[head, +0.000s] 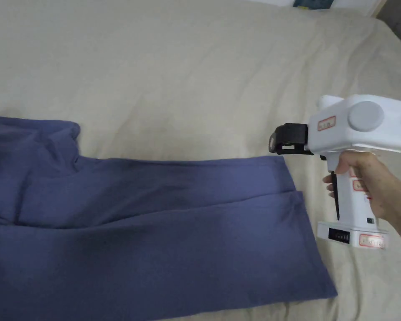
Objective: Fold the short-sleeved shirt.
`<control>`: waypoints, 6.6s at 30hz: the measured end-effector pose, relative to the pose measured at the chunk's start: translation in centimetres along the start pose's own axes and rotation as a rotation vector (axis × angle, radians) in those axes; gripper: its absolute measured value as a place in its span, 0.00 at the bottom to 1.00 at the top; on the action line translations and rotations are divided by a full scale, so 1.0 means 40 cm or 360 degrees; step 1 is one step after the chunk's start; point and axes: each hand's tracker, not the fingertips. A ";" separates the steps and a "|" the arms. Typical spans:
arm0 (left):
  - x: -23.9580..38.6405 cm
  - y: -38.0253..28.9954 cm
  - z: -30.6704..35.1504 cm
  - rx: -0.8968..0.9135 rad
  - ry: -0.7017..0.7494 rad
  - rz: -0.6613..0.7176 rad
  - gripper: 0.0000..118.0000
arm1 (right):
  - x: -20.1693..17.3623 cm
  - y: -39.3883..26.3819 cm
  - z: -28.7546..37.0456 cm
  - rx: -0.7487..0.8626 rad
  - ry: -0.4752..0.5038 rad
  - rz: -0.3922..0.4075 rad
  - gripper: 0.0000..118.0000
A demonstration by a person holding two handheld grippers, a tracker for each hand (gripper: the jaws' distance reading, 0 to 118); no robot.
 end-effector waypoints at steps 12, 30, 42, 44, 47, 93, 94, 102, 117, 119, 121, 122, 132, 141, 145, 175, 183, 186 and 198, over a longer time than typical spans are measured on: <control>-0.044 0.014 -0.043 -0.0033 -0.0027 0.0136 0.00 | -0.009 0.074 -0.202 -0.0129 -0.0029 -0.0223 0.53; -0.090 -0.006 -0.004 0.0040 -0.0069 0.0159 0.00 | 0.009 0.011 0.030 0.0082 0.0216 -0.0299 0.08; -0.158 -0.194 0.213 0.0161 -0.0128 0.0134 0.00 | 0.069 -0.254 0.206 0.0177 0.0252 -0.0314 0.08; -0.160 -0.245 0.234 0.0153 -0.0104 0.0128 0.00 | 0.090 -0.298 0.205 0.0171 0.0258 -0.0354 0.08; -0.184 -0.321 0.230 0.0096 -0.0083 0.0171 0.00 | 0.109 -0.371 0.196 0.0141 0.0255 -0.0413 0.08; 0.150 -0.382 0.516 0.1018 -0.0120 -0.0254 0.00 | -0.080 -0.588 0.561 0.1332 0.0114 0.0090 0.10; 0.147 -0.384 0.514 0.1007 -0.0129 -0.0257 0.00 | -0.078 -0.583 0.560 0.1322 0.0121 0.0088 0.08; 0.086 -0.363 0.499 0.0916 -0.0159 -0.0155 0.00 | -0.087 -0.571 0.565 0.1330 0.0113 0.0085 0.06; -0.289 -0.347 0.255 0.0095 -0.0437 0.0410 0.84 | -0.146 -0.567 0.496 0.1158 0.0271 0.0008 0.06; -0.317 -0.383 0.227 0.0025 -0.0535 0.0553 0.85 | -0.161 -0.569 0.487 0.1131 0.0254 0.0027 0.06; -0.327 -0.415 0.206 -0.0001 -0.0580 0.0614 0.85 | -0.169 -0.569 0.477 0.1109 0.0258 0.0036 0.06; -0.356 -0.422 0.184 -0.0012 -0.0580 0.0614 0.85 | -0.173 -0.567 0.472 0.1093 0.0257 0.0038 0.06; -0.412 -0.461 0.080 -0.0161 -0.0569 0.0703 0.84 | -0.193 -0.559 0.448 0.1007 0.0232 0.0069 0.06; -0.319 -0.477 0.074 -0.0237 -0.0476 0.0588 0.15 | -0.205 -0.562 0.431 0.0958 0.0262 0.0091 0.06; -0.305 -0.445 0.093 -0.0253 -0.0385 0.0526 0.12 | -0.206 -0.564 0.431 0.0959 0.0268 0.0101 0.06; 0.534 -0.460 0.082 -0.0352 -0.0418 -0.0516 0.15 | -0.012 -0.624 0.527 0.1128 0.0165 -0.0072 0.06; 0.601 -0.478 0.060 -0.0405 -0.0724 -0.0361 0.81 | 0.030 -0.646 0.525 0.1106 0.0133 -0.0131 0.06; 0.572 -0.431 0.114 -0.0268 -0.0805 -0.0318 0.79 | 0.033 -0.648 0.523 0.1095 0.0139 -0.0130 0.06; 0.420 -0.440 0.149 -0.0035 -0.0478 -0.0391 0.00 | 0.029 -0.632 0.533 0.1103 0.0161 -0.0078 0.06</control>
